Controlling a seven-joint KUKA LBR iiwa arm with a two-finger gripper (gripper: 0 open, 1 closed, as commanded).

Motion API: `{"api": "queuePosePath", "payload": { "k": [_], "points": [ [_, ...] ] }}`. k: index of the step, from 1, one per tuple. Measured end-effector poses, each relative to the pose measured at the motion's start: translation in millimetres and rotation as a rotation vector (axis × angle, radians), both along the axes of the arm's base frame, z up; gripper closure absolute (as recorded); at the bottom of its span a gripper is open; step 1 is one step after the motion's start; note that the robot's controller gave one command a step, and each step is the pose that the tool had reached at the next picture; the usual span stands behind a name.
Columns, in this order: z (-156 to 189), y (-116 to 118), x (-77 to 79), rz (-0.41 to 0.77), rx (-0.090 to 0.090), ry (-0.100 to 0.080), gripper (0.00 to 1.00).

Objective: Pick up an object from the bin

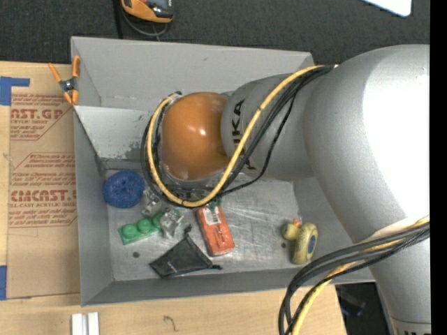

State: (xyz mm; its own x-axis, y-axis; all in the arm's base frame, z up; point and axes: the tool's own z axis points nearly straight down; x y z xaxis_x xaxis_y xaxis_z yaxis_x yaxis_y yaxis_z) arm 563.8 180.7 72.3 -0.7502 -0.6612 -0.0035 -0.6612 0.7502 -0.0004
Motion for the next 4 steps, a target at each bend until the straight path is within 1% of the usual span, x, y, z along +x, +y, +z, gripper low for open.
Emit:
{"api": "queuePosePath", "payload": {
  "k": [4],
  "points": [
    [0.0, 0.1, 0.1, 0.000, 0.000, 0.000, 1.00]
  ]
}}
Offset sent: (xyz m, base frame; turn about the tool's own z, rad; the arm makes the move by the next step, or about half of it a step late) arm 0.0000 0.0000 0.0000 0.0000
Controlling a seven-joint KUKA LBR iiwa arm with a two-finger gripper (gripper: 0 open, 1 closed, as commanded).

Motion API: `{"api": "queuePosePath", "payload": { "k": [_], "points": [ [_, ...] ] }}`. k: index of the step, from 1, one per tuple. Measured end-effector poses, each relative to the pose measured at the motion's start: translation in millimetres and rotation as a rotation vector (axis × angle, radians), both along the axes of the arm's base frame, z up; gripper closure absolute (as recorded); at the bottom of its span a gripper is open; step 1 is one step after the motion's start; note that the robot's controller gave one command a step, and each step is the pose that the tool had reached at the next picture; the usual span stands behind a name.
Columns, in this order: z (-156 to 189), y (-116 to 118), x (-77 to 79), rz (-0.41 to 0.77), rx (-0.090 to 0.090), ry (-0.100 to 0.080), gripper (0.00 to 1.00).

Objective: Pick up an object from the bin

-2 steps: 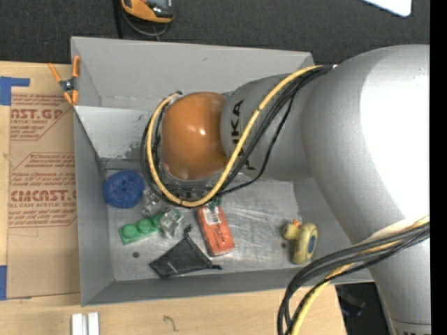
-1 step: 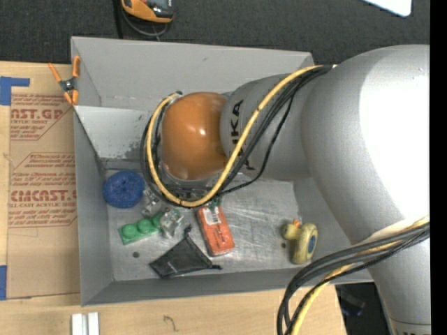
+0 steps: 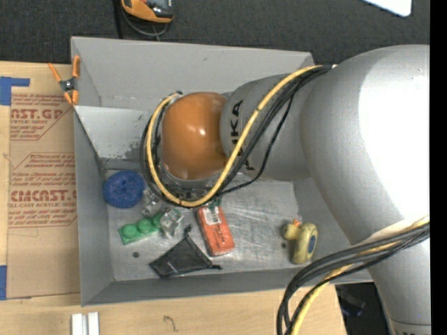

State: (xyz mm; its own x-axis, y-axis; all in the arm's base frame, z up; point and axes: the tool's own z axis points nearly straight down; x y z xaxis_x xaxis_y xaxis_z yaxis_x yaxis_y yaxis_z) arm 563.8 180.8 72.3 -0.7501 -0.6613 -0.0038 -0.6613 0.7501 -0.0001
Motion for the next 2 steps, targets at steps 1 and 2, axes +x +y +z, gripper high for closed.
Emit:
{"api": "queuePosePath", "payload": {
  "k": [1, 2],
  "points": [
    [0.0, 0.0, 0.0, 0.000, 0.000, 0.000, 1.00],
    [0.0, 0.0, 0.0, 0.000, 0.000, 0.000, 1.00]
  ]
}}
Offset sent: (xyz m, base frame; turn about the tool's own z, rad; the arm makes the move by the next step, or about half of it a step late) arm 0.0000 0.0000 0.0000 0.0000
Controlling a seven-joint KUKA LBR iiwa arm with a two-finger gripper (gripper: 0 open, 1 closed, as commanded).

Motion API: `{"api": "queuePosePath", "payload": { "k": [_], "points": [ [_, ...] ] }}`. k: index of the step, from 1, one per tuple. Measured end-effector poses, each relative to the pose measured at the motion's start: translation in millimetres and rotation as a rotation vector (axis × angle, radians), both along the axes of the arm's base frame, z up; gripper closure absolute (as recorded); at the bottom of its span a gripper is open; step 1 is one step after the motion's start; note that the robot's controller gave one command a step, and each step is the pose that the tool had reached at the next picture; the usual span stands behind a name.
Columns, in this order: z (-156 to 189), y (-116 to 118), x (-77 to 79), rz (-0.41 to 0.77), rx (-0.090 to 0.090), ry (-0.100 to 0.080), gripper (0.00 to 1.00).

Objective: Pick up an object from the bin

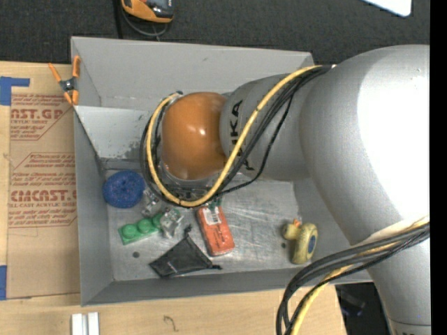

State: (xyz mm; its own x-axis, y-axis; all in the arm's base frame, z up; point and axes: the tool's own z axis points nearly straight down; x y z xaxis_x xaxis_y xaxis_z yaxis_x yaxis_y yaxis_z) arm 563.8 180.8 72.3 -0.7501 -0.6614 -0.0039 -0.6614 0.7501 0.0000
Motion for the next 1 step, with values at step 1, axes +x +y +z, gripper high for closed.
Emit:
{"api": "queuePosePath", "payload": {
  "k": [1],
  "points": [
    [0.0, 0.0, 0.0, 0.000, 0.000, 0.000, 1.00]
  ]
}}
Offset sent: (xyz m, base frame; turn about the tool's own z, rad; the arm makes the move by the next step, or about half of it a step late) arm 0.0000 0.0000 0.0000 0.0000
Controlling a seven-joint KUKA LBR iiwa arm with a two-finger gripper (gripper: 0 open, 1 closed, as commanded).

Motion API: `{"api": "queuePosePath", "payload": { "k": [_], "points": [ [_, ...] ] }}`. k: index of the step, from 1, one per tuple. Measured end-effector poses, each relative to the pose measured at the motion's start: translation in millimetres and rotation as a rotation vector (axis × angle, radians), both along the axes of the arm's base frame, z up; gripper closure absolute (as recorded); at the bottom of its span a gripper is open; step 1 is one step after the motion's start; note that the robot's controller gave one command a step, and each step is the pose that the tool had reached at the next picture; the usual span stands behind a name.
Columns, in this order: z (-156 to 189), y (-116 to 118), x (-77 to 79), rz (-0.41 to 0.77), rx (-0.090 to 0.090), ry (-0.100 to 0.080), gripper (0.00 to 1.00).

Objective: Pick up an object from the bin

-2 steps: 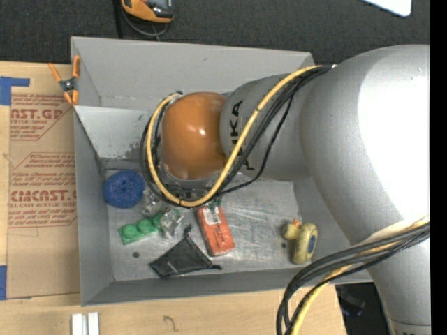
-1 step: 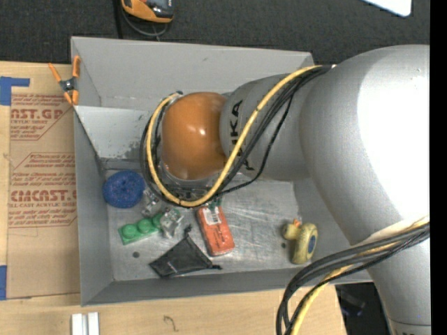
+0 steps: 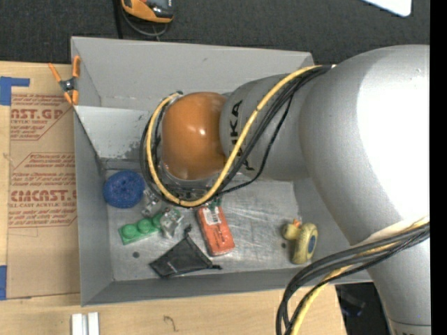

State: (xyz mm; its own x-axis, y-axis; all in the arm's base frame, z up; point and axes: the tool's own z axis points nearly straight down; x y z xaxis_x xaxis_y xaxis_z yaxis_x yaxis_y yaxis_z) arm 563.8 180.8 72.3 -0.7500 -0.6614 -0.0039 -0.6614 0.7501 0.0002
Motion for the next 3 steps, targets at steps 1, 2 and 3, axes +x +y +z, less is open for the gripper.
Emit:
{"api": "queuePosePath", "payload": {
  "k": [1, 2, 3],
  "points": [
    [0.0, 0.0, 0.0, 0.000, 0.000, 0.000, 1.00],
    [0.0, 0.0, 0.0, 0.000, 0.000, 0.000, 1.00],
    [0.0, 0.0, 0.0, 0.000, 0.000, 0.000, 1.00]
  ]
}}
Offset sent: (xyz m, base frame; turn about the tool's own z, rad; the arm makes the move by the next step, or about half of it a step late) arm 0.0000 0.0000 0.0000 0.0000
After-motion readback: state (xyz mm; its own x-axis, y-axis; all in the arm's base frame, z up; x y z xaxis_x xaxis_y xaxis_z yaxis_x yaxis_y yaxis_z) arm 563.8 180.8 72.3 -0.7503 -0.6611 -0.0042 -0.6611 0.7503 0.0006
